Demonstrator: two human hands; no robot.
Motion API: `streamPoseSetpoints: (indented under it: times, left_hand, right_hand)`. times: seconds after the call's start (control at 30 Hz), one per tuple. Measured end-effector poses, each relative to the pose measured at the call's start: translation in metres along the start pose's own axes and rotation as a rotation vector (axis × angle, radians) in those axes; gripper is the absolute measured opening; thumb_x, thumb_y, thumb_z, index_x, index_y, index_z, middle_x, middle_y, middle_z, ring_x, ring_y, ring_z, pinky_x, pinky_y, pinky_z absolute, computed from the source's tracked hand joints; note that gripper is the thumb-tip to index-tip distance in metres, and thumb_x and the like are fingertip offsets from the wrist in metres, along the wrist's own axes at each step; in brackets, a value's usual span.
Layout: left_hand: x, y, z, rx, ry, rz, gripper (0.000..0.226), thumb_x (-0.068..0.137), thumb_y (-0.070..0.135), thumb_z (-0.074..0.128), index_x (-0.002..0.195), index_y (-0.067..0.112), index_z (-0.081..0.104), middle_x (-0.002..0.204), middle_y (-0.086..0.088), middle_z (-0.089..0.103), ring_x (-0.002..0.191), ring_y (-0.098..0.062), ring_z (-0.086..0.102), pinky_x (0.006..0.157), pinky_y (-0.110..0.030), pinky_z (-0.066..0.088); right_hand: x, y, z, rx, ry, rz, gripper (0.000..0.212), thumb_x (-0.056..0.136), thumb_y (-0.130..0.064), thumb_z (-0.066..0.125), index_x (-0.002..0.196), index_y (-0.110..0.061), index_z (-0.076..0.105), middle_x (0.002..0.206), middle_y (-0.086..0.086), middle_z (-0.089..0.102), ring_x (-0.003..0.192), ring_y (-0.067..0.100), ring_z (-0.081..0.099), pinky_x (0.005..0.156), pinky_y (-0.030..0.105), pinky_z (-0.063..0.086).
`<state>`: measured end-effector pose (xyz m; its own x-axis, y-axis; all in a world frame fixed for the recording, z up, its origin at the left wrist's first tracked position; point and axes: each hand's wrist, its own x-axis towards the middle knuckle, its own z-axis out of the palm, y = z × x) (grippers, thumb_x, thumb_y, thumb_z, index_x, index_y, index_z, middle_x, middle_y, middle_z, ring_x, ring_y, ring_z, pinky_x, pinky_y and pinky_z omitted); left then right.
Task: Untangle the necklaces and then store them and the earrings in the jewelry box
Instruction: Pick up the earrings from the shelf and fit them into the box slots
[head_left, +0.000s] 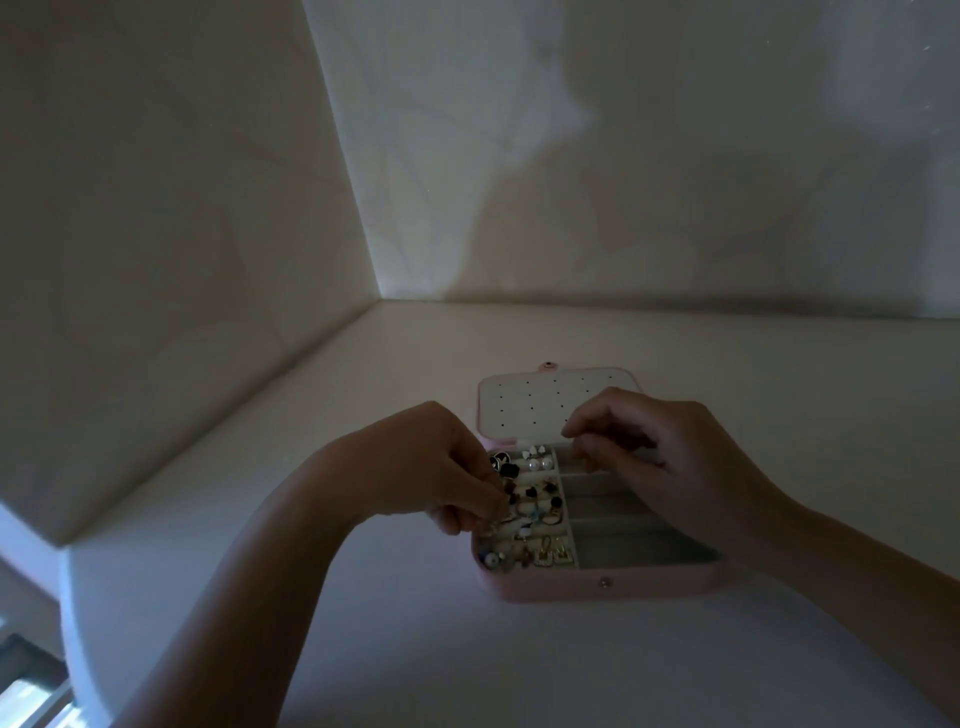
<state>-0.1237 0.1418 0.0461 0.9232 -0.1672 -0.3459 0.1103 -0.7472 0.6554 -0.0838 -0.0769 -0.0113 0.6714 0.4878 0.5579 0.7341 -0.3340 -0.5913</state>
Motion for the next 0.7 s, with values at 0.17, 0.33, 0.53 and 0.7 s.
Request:
streamPoseSetpoints:
  times: [0.17,0.33,0.53,0.7]
  left_hand:
    - [0.005,0.002,-0.005,-0.048,-0.006,-0.013,0.012,0.076,0.016,0.076,0.083,0.006,0.074,0.068,0.000,0.071,0.061,-0.007,0.063,0.058,-0.014,0.048]
    - [0.011,0.014,-0.013,0.062,-0.034,-0.025,0.011,0.077,0.018,0.077,0.081,0.008,0.074,0.063,0.004,0.069,0.056,-0.003,0.062,0.057,-0.012,0.046]
    - [0.027,0.021,-0.022,0.041,0.017,0.022,0.010,0.075,0.019,0.077,0.078,0.010,0.075,0.065,0.001,0.070,0.058,-0.004,0.062,0.057,-0.012,0.047]
    - [0.040,0.016,-0.017,0.021,0.005,0.033,0.003,0.077,0.015,0.076,0.076,0.013,0.074,0.070,-0.002,0.072,0.059,-0.005,0.064,0.058,-0.012,0.048]
  right_hand:
    - [0.000,0.002,-0.001,-0.012,-0.007,0.004,0.017,0.089,-0.005,0.064,0.095,-0.020,0.068,0.079,-0.016,0.069,0.076,0.000,0.066,0.069,0.014,0.050]
    - [0.000,0.005,-0.003,-0.092,0.039,0.039,0.018,0.088,-0.007,0.066,0.092,-0.025,0.068,0.088,-0.018,0.067,0.087,-0.003,0.062,0.072,0.007,0.045]
    - [-0.001,0.020,-0.007,-0.176,0.008,0.214,0.019,0.089,-0.011,0.065,0.096,-0.028,0.069,0.098,-0.015,0.065,0.089,-0.007,0.059,0.076,0.003,0.042]
    - [0.001,0.022,-0.008,-0.283,-0.082,0.168,0.018,0.089,-0.012,0.063,0.101,-0.024,0.070,0.100,-0.015,0.063,0.092,-0.004,0.057,0.076,0.002,0.037]
